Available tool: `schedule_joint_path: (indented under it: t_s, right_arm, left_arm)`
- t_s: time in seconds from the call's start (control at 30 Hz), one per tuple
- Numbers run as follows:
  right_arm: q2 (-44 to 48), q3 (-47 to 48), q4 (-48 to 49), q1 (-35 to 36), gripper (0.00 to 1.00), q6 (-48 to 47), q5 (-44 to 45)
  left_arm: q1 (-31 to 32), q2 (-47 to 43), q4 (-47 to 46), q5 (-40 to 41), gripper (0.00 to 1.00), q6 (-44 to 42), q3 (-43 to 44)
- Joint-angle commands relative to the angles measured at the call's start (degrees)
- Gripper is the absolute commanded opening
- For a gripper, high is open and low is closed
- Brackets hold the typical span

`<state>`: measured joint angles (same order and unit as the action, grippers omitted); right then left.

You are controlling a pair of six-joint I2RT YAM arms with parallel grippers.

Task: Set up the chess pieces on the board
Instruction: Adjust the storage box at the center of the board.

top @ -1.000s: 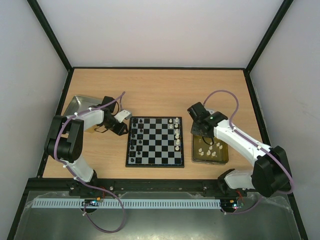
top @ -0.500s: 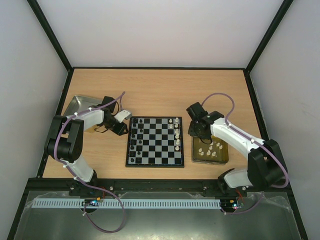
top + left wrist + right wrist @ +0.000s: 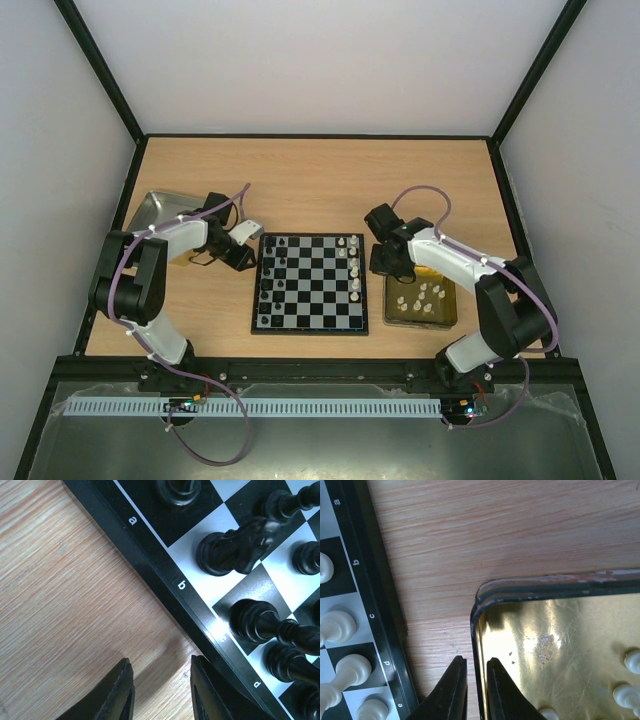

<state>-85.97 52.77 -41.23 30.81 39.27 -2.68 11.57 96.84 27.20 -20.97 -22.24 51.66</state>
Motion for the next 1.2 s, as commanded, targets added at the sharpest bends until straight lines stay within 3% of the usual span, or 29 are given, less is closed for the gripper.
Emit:
schedule_joint_path:
  t_s: [0.0, 0.37, 0.47, 0.6, 0.7, 0.8, 0.87, 1.17]
  right_arm:
    - [-1.3, 2.6, -0.9, -0.2, 0.1, -2.6, 2.1]
    - [-3.2, 7.0, -3.8, 0.2, 0.04, -9.0, 4.7]
    - [-2.5, 7.0, -4.5, 0.2, 0.16, -7.5, 6.2]
    - [1.2, 6.1, -5.6, -0.1, 0.25, -3.9, 9.5]
    - [3.9, 5.8, -7.0, -1.3, 0.43, -1.6, 9.4]
    - [6.6, 4.5, -7.1, -4.6, 0.46, 1.6, 7.6]
    - [8.3, 3.8, -6.7, -7.1, 0.54, 3.4, 5.9]
    - [6.8, 4.7, -4.5, -9.8, 0.55, 13.3, -2.6]
  left_arm:
    - [-0.1, 1.8, 1.1, 1.7, 0.33, -0.2, -2.3]
    - [-0.1, 2.1, 1.1, 1.6, 0.33, -0.3, -2.0]
    - [-0.1, 2.2, 1.3, 1.5, 0.33, -0.3, -1.9]
    - [-0.2, 2.4, 1.3, 1.4, 0.33, -0.3, -1.8]
    - [-0.1, 2.7, 1.2, 1.0, 0.33, -0.4, -1.6]
    - [-0.2, 2.7, 1.1, 0.9, 0.33, -0.6, -1.7]
    - [-0.2, 2.6, 1.1, 0.8, 0.33, -0.6, -1.8]
    - [-0.2, 1.8, 1.0, 0.4, 0.33, -0.6, -2.0]
